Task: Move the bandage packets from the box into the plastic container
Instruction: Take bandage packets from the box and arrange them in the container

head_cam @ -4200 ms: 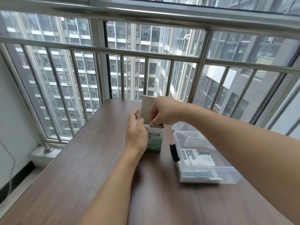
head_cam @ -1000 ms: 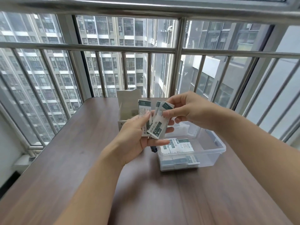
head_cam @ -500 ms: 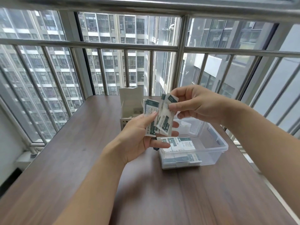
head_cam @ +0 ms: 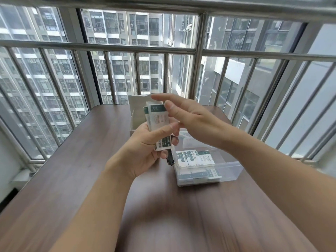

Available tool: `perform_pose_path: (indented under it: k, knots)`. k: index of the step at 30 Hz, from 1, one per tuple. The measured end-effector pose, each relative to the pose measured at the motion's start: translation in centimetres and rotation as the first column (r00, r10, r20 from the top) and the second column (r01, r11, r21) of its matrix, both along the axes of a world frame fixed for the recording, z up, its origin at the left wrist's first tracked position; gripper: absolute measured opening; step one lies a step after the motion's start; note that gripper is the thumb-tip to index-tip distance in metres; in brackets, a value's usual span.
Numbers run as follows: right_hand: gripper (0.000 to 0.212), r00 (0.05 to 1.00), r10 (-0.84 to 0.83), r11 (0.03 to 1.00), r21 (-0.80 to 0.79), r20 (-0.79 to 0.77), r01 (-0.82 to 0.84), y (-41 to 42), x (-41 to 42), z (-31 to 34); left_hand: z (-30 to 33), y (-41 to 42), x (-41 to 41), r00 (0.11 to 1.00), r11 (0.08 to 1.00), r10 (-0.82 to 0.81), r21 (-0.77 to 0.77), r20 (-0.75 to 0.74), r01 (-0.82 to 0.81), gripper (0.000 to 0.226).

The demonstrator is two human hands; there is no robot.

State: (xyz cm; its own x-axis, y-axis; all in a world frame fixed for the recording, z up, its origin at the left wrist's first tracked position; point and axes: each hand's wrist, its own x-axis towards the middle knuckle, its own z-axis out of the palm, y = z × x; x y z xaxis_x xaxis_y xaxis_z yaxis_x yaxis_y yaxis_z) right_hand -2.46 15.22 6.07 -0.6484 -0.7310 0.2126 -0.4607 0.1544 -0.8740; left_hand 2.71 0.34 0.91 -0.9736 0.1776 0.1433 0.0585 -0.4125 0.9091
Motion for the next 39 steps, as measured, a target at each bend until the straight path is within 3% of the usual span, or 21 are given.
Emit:
perform_pose_path:
  k: [2, 5, 8, 11, 16, 18, 22, 26, 29, 32, 36, 39]
  knots:
    - [0.040, 0.996, -0.001, 0.997, 0.071, -0.095, 0.008, -0.2, 0.3, 0.3, 0.0, 0.2, 0.1, 0.999, 0.998, 0.046, -0.052, 0.004, -0.046, 0.004]
    - [0.040, 0.889, 0.024, 0.929, 0.338, -0.457, 0.149, -0.4, 0.4, 1.1, -0.2, 1.2, -0.1, 0.980, 0.961, 0.200, -0.190, -0.014, -0.199, 0.001]
    - [0.038, 0.807, -0.003, 0.900, 0.350, -0.591, 0.260, -0.5, 0.5, 1.2, -0.7, 2.0, -0.8, 0.868, 0.790, 0.447, -0.359, -0.214, -0.496, 0.012]
    - [0.018, 0.798, -0.115, 0.937, 0.203, -0.592, 0.285, -1.1, 0.7, 1.1, -1.1, 2.6, -0.8, 0.780, 0.711, 0.522, -0.330, -0.346, -0.621, 0.018]
    - [0.009, 0.823, -0.155, 0.952, 0.139, -0.547, 0.271, -1.5, 0.6, 0.7, -1.5, 2.9, -0.6, 0.795, 0.722, 0.510, -0.340, -0.328, -0.603, 0.020]
    - [0.012, 0.858, -0.098, 0.958, 0.187, -0.504, 0.219, -1.2, 0.3, 0.8, -1.5, 2.9, -0.7, 0.822, 0.752, 0.478, -0.340, -0.308, -0.565, 0.019]
    - [0.016, 0.957, 0.112, 0.908, 0.418, -0.269, 0.012, 0.7, -1.2, 2.3, -1.4, 2.5, -0.7, 0.914, 0.850, 0.339, -0.344, -0.225, -0.400, 0.034]
    - [0.014, 0.972, 0.154, 0.904, 0.422, -0.176, -0.067, 2.0, -2.4, 2.9, -1.6, 2.4, -0.8, 0.937, 0.865, 0.269, -0.371, -0.224, -0.337, 0.040]
    - [0.017, 0.964, 0.173, 0.876, 0.479, -0.202, -0.057, 2.0, -2.4, 3.1, -1.9, 2.8, -0.7, 0.903, 0.801, 0.299, -0.433, -0.310, -0.414, 0.051]
    - [0.019, 0.948, 0.119, 0.897, 0.441, -0.294, 0.024, 1.5, -1.7, 2.9, -2.0, 3.1, -0.7, 0.857, 0.760, 0.349, -0.421, -0.378, -0.495, 0.037]
    - [0.017, 0.883, 0.013, 0.938, 0.313, -0.469, 0.152, 0.3, -1.5, 1.7, -1.9, 2.9, -0.8, 0.853, 0.771, 0.381, -0.387, -0.357, -0.506, 0.029]
    - [0.021, 0.880, -0.027, 0.946, 0.272, -0.475, 0.176, 0.3, -1.8, 1.7, -1.7, 2.7, -0.8, 0.871, 0.809, 0.393, -0.339, -0.295, -0.480, 0.031]
